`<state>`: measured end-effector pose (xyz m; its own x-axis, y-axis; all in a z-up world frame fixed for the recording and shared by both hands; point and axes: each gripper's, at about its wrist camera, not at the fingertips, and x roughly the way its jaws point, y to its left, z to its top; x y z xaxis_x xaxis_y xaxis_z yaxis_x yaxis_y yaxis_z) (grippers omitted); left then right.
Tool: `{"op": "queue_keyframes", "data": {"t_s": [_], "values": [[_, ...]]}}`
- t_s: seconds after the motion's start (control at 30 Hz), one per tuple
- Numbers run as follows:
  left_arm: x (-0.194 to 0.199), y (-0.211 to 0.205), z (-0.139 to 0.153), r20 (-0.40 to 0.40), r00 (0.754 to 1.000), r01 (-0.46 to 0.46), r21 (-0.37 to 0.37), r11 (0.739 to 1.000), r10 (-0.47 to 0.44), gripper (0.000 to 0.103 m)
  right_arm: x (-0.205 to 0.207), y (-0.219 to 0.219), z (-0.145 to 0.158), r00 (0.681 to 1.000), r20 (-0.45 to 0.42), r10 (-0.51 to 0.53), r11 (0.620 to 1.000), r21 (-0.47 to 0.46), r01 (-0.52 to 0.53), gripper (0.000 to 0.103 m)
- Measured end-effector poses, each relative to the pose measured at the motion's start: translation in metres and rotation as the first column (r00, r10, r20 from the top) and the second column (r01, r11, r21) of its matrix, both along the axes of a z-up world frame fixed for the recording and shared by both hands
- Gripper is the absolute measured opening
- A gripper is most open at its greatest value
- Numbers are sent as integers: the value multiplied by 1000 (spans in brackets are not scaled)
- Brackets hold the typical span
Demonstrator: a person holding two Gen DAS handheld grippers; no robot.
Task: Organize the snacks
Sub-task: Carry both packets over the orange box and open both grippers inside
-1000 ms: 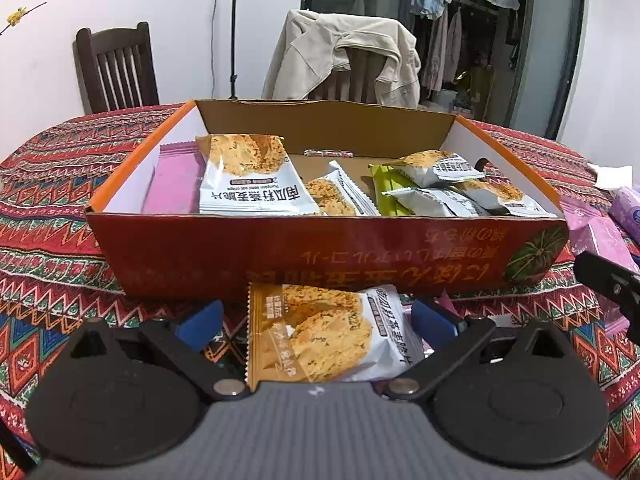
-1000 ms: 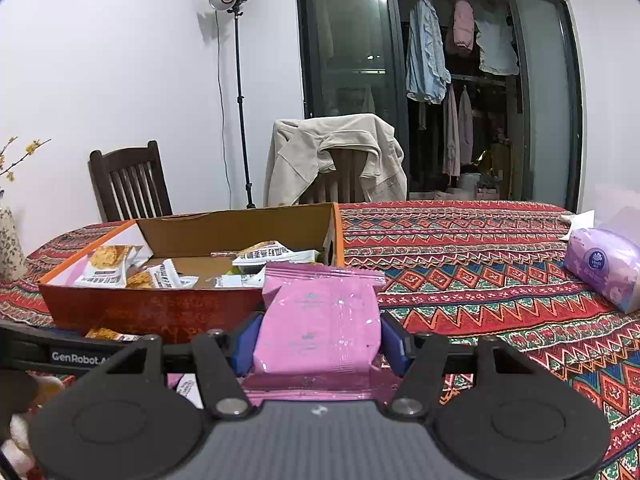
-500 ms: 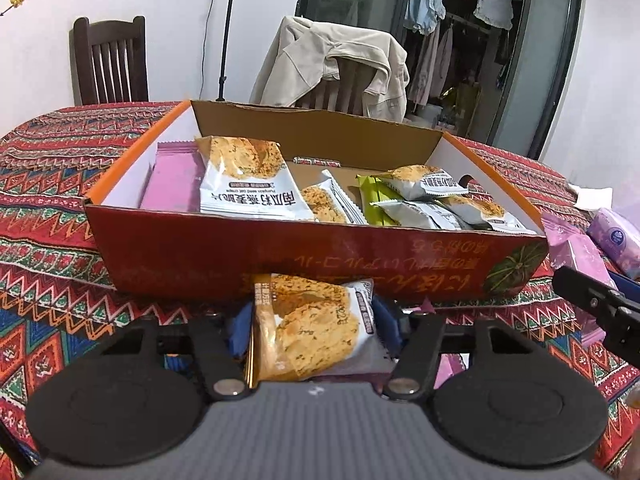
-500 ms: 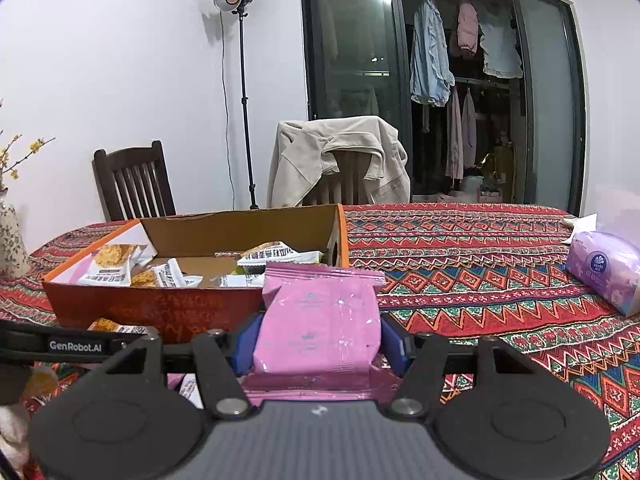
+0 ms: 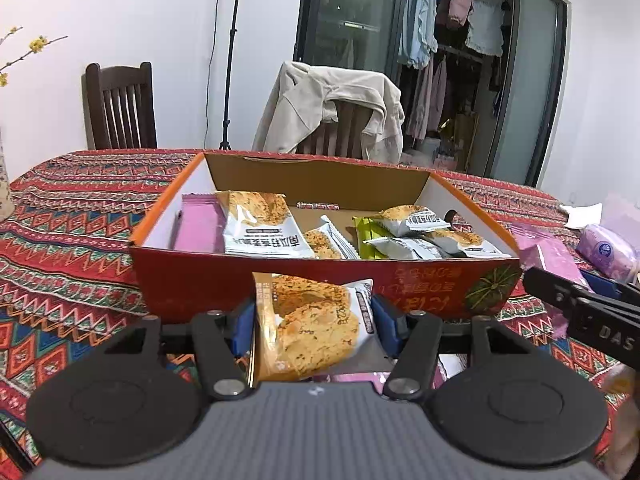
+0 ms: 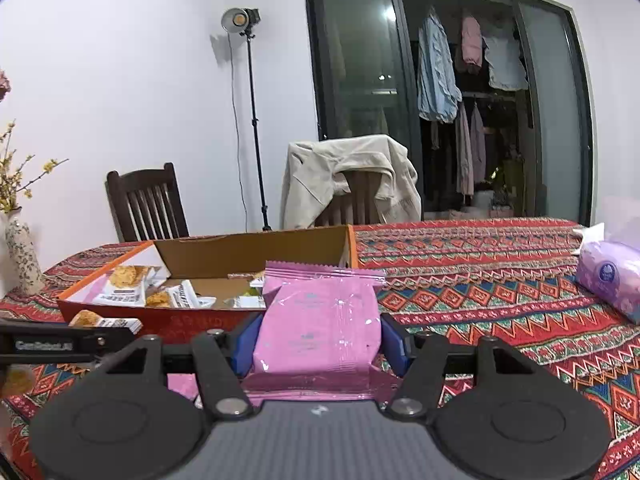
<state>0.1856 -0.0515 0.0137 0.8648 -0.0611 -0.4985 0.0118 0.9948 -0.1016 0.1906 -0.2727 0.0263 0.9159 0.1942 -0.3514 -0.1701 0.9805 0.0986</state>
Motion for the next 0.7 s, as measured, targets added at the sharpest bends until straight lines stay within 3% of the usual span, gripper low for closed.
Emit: {"op": "queue_keyframes", "data": {"t_s": [0.33, 0.7], "values": [[-38, 22, 17, 58, 998, -36, -7, 999, 36, 60, -4, 3, 3, 999, 29, 41, 999, 10, -41, 62], [-47, 24, 42, 140, 990, -13, 19, 1000, 11, 60, -16, 26, 26, 997, 32, 67, 998, -11, -67, 62]]}}
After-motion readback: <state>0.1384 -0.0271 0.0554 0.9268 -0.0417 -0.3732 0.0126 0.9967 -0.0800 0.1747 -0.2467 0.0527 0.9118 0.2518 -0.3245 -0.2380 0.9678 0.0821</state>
